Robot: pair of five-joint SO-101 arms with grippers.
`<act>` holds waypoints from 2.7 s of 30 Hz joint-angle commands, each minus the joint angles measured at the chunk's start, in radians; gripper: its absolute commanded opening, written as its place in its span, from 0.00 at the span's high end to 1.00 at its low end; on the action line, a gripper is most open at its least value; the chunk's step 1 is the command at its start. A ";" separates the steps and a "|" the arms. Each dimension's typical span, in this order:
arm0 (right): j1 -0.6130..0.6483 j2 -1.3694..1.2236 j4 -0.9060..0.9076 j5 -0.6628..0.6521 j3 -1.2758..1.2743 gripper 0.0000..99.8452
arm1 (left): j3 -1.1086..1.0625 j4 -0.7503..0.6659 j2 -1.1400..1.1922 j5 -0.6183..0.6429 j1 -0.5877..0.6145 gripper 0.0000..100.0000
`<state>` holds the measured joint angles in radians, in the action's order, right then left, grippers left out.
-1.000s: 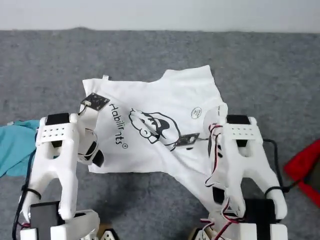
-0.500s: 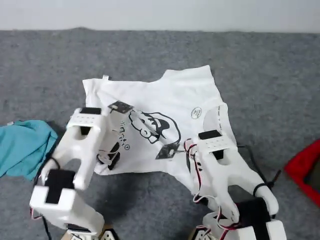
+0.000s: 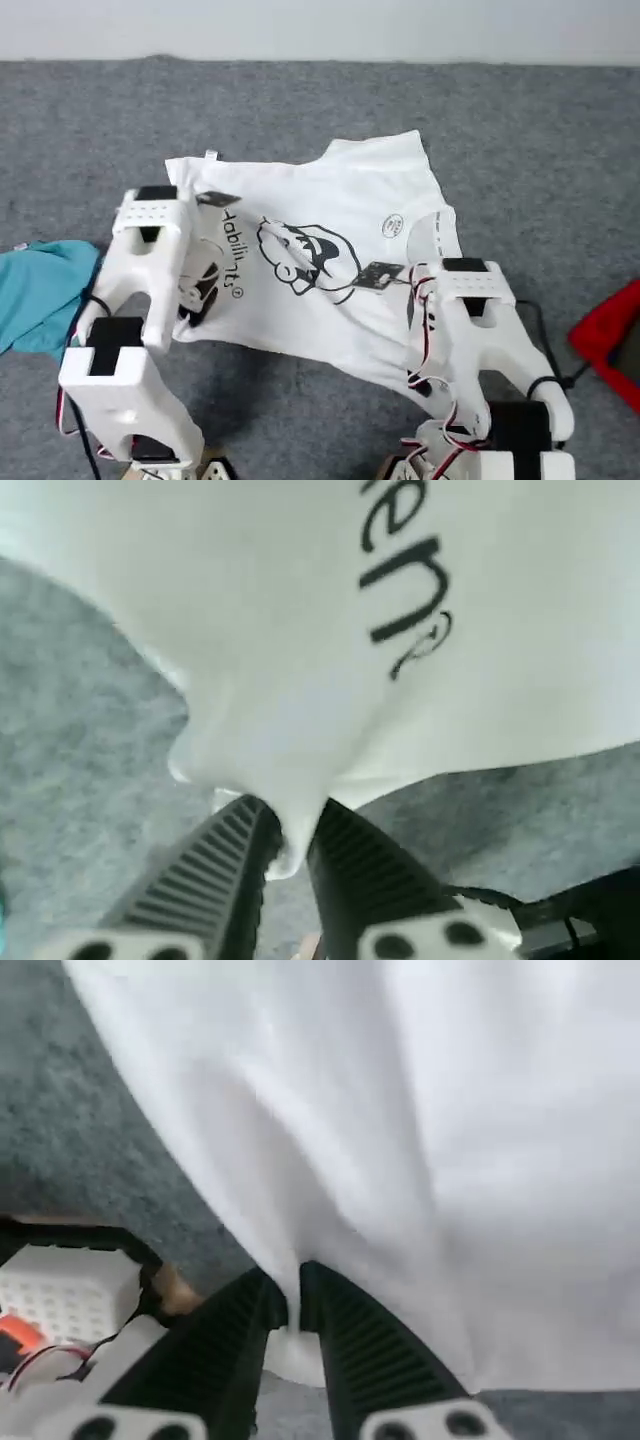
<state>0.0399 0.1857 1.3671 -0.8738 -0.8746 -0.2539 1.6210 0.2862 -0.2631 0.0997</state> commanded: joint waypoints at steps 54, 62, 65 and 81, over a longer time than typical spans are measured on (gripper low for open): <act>-0.113 0.506 0.430 0.021 0.592 0.99 | 0.099 0.143 -0.657 -0.164 0.018 0.99; -0.104 -0.087 0.394 0.101 1.014 0.99 | 0.311 0.137 -0.365 -0.144 0.018 0.99; -0.102 -0.326 0.383 0.141 1.215 0.99 | 0.486 0.137 -0.167 -0.107 0.025 0.99; 0.016 -1.288 0.409 0.221 2.493 0.99 | 1.385 0.137 0.591 0.173 0.043 0.99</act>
<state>0.0092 -1.0480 1.7568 -0.6636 1.4193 0.9659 1.7300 0.8339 -0.1757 0.1212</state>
